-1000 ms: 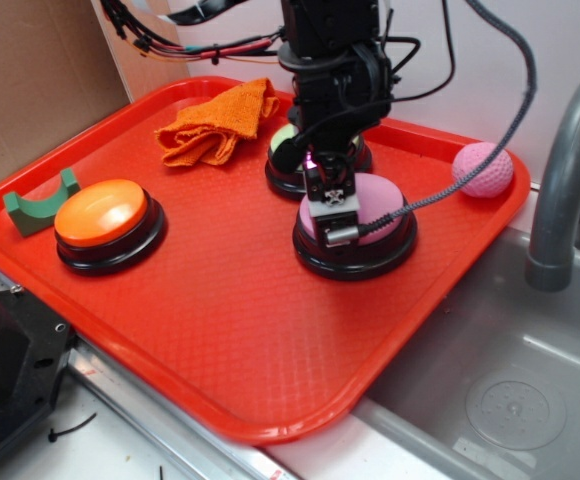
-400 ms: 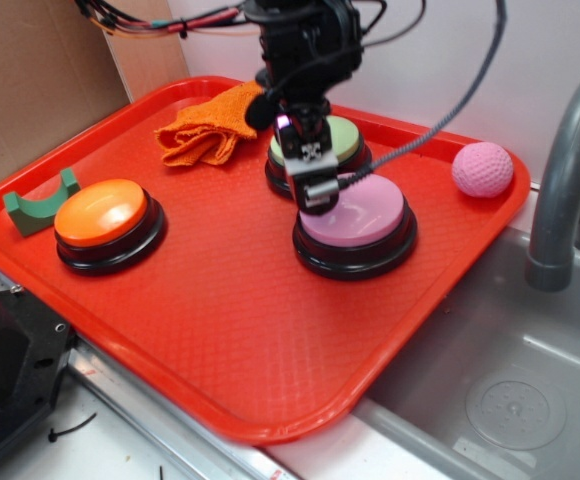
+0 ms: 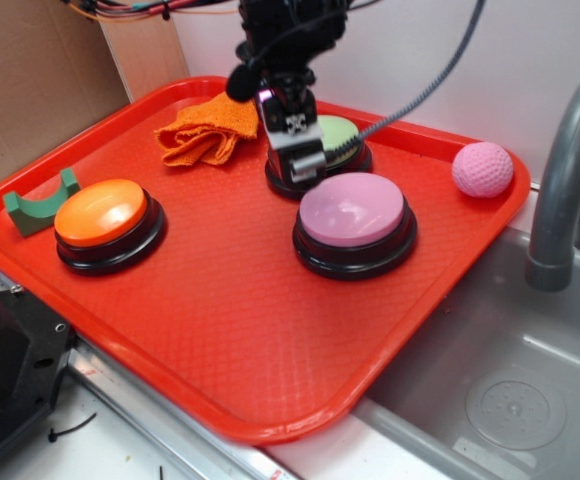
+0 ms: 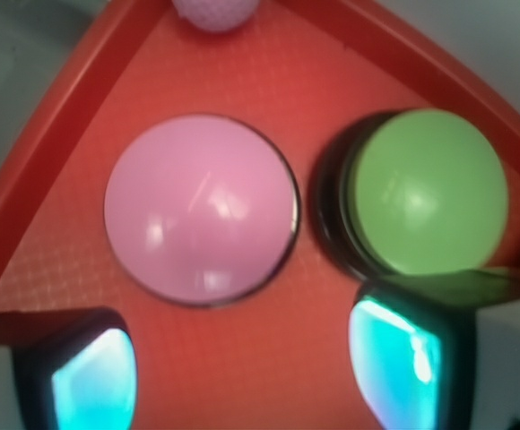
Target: Push the pink button.
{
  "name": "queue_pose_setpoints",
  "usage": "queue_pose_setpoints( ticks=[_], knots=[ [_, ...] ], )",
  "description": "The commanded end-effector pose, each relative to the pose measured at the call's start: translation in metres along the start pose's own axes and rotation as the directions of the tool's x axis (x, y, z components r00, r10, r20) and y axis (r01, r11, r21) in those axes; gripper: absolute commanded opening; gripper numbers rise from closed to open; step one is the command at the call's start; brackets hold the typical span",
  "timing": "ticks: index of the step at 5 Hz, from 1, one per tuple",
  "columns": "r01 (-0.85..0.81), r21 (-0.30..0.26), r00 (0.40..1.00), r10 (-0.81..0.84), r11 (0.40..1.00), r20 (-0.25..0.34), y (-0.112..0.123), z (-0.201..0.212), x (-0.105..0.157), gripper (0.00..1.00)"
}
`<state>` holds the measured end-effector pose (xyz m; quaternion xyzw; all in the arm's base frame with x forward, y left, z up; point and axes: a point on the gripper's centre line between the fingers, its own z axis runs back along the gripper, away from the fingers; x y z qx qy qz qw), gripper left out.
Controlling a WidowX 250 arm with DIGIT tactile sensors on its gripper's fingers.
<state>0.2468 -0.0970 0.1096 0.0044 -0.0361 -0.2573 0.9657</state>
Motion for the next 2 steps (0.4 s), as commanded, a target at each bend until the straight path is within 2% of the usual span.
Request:
queue_pose_setpoints(
  ticks=[1,2],
  knots=[
    [-0.026,0.017,0.997,0.025,1.0,0.07,-0.009,0.042,0.002,1.0],
    [-0.051,-0.005,0.998,0.051,0.999,0.046,-0.01,0.057,-0.003,1.0]
  ],
)
